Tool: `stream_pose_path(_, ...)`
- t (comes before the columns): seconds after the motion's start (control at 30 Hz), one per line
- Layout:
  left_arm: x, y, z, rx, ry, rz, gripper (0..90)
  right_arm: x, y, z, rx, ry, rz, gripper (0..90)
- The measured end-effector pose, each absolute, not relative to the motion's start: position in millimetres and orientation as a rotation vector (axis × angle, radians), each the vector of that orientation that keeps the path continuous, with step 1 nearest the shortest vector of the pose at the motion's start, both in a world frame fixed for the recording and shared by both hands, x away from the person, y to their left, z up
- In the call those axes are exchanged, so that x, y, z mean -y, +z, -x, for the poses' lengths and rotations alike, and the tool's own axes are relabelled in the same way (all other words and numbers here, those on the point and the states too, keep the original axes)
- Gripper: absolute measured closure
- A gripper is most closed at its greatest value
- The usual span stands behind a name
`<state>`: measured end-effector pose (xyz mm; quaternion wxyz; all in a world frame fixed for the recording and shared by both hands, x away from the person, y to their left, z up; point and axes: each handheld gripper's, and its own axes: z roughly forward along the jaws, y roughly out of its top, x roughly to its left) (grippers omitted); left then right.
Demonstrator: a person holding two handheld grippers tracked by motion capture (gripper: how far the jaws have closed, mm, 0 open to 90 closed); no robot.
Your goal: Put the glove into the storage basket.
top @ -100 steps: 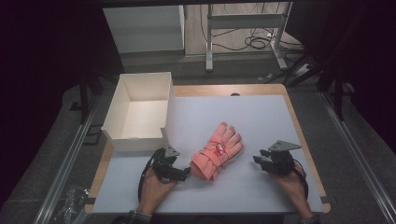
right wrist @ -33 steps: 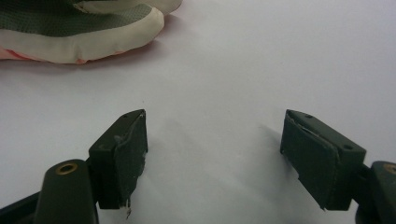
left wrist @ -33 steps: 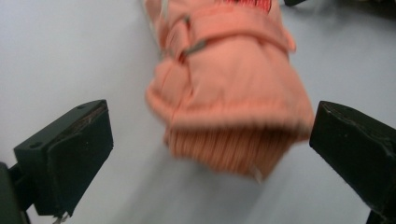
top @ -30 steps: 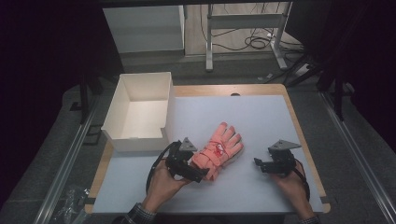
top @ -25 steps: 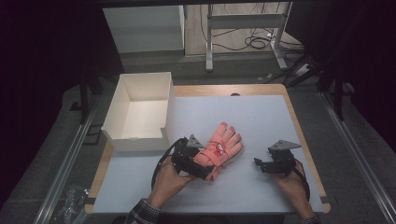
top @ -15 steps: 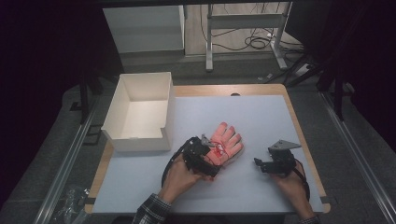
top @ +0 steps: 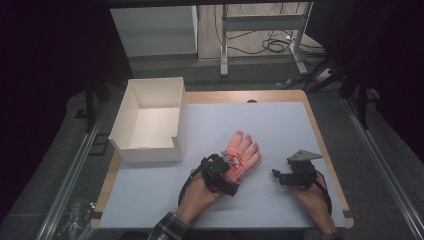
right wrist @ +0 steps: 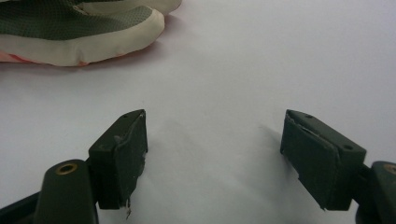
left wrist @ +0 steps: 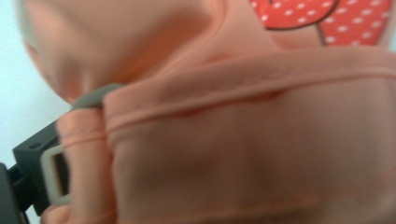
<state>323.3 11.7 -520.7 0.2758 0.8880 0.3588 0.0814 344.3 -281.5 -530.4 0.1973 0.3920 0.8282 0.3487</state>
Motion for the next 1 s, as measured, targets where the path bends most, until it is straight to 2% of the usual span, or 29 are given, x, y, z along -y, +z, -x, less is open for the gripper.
stream_pose_path(0.1, -6.2, -526.7, -322.2, -0.971, 0.242, -2.412, 0.9, 281.5, -530.5, -344.3, -2.318, 0.975, -1.097, 23.3)
stream_pose_path(0.33, -4.8, -522.8, -322.1, -0.981, 0.211, -2.433, 11.1, 281.5, -530.5, -344.3, -2.319, 0.975, -1.097, 23.3)
stream_pose_path(0.47, -3.8, -518.0, -319.7, -0.904, 0.217, -2.469, 25.4, 281.6, -530.5, -344.3, -2.319, 0.976, -1.097, 23.3)
stream_pose_path(0.6, -4.9, -515.0, -321.1, -0.877, 0.209, -2.487, 33.0, 281.5, -530.5, -344.3, -2.319, 0.976, -1.097, 23.3)
stream_pose_path(0.73, -8.8, -513.3, -324.5, -0.886, 0.169, -2.473, 36.2, 281.5, -530.5, -344.3, -2.318, 0.976, -1.097, 23.3)
stream_pose_path(0.9, -18.7, -511.3, -333.2, -0.895, 0.055, -2.428, 37.5, 281.5, -530.5, -344.3, -2.318, 0.975, -1.096, 23.3)
stream_pose_path(1.0, -22.6, -507.8, -335.4, -0.903, 0.045, -2.410, 39.4, 281.5, -530.4, -344.3, -2.319, 0.976, -1.097, 23.3)
